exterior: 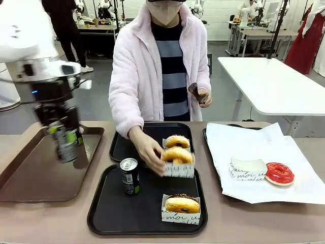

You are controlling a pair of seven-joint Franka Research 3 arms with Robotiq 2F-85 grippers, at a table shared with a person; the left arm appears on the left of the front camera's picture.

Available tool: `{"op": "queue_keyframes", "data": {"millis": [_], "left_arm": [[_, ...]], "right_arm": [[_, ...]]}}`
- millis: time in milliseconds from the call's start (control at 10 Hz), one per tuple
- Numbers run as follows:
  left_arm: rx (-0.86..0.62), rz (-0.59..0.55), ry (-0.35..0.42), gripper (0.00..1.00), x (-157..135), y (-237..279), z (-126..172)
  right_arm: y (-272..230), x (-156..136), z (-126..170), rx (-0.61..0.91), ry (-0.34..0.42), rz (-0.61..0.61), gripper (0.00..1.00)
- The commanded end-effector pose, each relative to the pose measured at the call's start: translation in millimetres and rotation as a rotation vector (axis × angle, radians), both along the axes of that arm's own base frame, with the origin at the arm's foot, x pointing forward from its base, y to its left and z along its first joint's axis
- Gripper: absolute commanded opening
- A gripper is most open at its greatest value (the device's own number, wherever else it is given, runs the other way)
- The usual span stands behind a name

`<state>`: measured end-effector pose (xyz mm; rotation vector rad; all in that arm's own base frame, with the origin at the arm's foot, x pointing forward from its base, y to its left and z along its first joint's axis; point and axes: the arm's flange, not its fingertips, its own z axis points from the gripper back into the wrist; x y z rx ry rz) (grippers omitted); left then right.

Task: Set up donuts and drinks on trays.
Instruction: Pick up one Pepsi coke from the Handle tray and place it on the Flat Tray without a Pepsi coke.

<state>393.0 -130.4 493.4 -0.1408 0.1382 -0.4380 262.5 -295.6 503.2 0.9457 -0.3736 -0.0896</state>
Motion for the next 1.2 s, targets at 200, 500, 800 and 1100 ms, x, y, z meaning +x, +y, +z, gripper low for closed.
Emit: {"op": "queue_keyframes", "data": {"millis": [200,500,800,1100], "left_arm": [[0.041,-0.172,0.043,0.59,-76.0,39.0,1.1],[0.039,-0.160,0.057,0.59,-86.7,42.5,-1.0],[0.039,-0.160,0.057,0.59,-86.7,42.5,-1.0],[-0.110,-0.169,-0.132,0.59,-51.5,7.5,23.9]], "right_arm": [[-0.7,2.1,0.5,0.020,-0.031,-0.003,1.00],[-0.7,2.1,0.5,0.020,-0.031,-0.003,1.00],[-0.7,2.1,0.5,0.020,-0.031,-0.003,1.00],[-0.7,2.1,0.5,0.020,-0.031,-0.003,1.00]]}}
